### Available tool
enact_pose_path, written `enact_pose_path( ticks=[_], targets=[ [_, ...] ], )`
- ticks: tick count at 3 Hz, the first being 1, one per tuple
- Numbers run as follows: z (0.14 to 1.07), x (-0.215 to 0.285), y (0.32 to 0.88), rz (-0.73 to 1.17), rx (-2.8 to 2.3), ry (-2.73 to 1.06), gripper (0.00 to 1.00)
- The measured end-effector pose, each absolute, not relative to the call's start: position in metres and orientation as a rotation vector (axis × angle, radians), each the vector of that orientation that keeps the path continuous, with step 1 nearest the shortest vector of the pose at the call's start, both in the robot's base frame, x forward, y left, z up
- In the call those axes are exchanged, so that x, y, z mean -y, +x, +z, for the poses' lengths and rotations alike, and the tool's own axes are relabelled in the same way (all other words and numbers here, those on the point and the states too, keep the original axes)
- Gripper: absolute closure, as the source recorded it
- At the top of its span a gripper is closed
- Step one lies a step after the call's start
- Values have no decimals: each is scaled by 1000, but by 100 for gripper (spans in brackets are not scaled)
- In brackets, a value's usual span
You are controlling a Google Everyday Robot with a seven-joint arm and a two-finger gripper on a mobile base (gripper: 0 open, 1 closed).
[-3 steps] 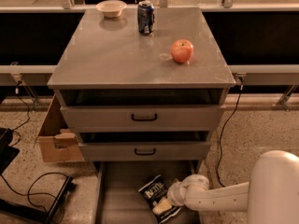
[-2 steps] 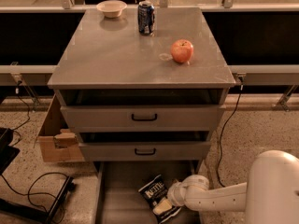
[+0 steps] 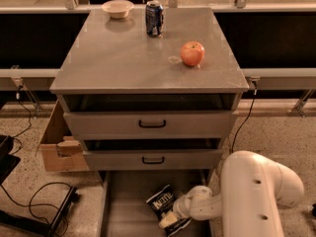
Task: Pick blue chip bag from bottom drawer and place on counter
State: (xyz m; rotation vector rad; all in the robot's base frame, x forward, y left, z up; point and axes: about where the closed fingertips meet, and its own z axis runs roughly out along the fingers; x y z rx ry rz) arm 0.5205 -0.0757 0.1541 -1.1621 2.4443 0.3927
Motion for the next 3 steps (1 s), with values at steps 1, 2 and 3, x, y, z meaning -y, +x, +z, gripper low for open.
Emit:
enact_pose_path(
  ticks=[1, 2, 3],
  targets=[
    [123, 72, 517, 418, -2488, -1184, 18],
    [120, 74, 518, 412, -2486, -1207, 41],
    [119, 73, 517, 414, -2487, -1209, 64]
  ],
)
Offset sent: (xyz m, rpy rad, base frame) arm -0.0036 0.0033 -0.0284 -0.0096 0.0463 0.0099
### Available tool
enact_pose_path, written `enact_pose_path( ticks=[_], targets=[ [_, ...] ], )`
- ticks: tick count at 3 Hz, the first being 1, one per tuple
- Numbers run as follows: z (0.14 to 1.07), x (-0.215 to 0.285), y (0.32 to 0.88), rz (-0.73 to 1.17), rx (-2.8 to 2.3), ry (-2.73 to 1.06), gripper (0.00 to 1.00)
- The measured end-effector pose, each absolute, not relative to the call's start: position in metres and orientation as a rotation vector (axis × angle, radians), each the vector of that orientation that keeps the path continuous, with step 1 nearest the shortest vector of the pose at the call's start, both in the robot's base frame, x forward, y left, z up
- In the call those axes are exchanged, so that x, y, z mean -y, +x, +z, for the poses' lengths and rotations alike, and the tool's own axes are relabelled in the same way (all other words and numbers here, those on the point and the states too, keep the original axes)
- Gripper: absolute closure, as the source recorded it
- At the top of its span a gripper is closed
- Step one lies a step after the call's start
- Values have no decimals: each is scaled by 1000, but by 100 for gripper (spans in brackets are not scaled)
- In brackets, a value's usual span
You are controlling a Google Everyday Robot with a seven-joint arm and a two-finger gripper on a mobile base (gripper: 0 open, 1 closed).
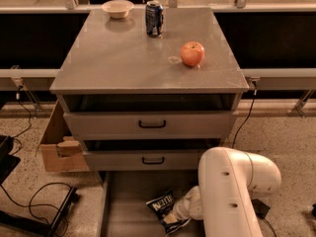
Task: Pick blue chip bag from bottom drawer and place on counter
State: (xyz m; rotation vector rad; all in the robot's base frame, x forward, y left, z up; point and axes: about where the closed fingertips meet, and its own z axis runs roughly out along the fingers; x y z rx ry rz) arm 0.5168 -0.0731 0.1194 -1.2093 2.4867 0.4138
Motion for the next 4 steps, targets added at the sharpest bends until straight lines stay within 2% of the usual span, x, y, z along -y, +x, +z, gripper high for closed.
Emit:
enact_pose_path(
  ticks=[1, 2, 4],
  targets=[
    [141, 70, 517, 373, -2476, -1267, 88],
    [201, 68, 504, 299, -2460, -1364, 100],
    [327, 71, 458, 258, -2431, -1471, 100]
  ],
)
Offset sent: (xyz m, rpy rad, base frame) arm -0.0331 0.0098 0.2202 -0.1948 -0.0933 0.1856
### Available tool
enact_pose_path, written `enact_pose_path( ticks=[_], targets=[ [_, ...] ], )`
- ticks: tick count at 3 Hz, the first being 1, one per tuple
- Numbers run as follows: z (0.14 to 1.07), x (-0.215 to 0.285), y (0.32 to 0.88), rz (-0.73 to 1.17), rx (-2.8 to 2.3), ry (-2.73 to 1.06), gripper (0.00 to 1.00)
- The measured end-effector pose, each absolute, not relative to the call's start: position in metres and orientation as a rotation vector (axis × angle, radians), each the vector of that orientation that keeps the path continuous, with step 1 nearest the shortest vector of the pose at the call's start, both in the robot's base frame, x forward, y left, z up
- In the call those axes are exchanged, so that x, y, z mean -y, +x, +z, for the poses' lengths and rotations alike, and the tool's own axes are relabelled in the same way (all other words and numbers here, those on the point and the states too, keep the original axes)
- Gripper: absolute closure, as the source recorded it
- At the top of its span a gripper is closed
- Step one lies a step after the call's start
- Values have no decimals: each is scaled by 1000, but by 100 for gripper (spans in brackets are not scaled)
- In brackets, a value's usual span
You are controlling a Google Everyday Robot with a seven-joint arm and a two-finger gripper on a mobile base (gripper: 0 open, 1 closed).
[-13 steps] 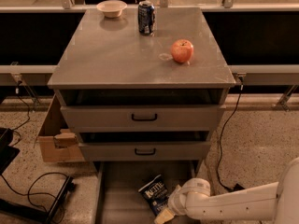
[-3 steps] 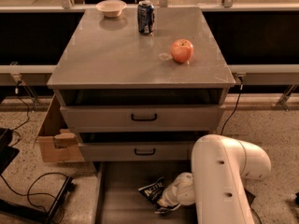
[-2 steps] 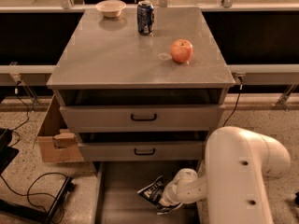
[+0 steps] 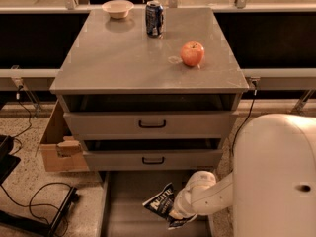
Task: Pick blue chip bag from bottom drawer and place on counter
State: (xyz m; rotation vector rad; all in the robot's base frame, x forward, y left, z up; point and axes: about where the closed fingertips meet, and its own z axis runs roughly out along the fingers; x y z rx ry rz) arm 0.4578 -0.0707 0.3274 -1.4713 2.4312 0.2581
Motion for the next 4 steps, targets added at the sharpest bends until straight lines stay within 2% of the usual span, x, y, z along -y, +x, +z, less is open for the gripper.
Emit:
enact_pose_path(
  ticks=[2, 3, 4],
  targets=[
    [446, 68, 455, 260, -2369, -1407, 100],
    [509, 68, 477, 204, -2350, -1322, 100],
    [509, 68, 477, 204, -2351, -1324, 100]
  ],
)
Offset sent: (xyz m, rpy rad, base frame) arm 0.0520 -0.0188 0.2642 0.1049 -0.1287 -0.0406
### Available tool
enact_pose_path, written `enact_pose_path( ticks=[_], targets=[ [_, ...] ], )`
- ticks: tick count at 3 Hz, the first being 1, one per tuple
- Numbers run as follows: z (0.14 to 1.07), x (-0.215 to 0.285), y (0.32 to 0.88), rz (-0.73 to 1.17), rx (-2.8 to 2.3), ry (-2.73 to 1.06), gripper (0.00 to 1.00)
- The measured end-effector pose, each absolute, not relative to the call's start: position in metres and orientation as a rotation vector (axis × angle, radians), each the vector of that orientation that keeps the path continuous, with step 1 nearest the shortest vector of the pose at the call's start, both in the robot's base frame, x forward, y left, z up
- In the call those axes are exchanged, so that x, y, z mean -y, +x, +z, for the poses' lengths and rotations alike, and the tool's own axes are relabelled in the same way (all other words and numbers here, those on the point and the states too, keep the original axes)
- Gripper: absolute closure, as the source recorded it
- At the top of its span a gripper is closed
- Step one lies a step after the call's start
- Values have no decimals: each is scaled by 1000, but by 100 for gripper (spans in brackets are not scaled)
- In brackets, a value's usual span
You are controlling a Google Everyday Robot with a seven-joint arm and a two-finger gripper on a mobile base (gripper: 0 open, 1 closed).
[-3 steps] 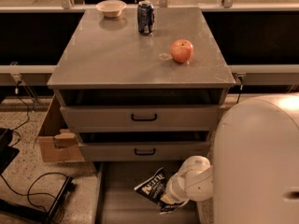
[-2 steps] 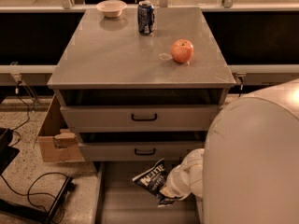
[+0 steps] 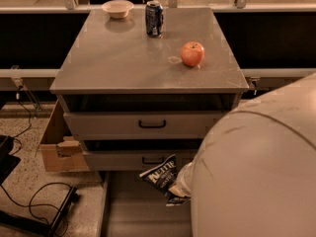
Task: Pick blue chip bag from bottom drawer and place on counter
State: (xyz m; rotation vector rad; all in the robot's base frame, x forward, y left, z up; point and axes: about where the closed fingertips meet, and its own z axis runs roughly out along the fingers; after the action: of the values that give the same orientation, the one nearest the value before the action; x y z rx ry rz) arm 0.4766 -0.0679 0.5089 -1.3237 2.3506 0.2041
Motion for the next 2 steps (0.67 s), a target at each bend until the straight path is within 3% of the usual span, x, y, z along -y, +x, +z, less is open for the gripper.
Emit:
enact_pose_path(
  ticks=[2],
  targets=[
    [541, 46, 493, 160, -2332, -1329, 100]
  ],
)
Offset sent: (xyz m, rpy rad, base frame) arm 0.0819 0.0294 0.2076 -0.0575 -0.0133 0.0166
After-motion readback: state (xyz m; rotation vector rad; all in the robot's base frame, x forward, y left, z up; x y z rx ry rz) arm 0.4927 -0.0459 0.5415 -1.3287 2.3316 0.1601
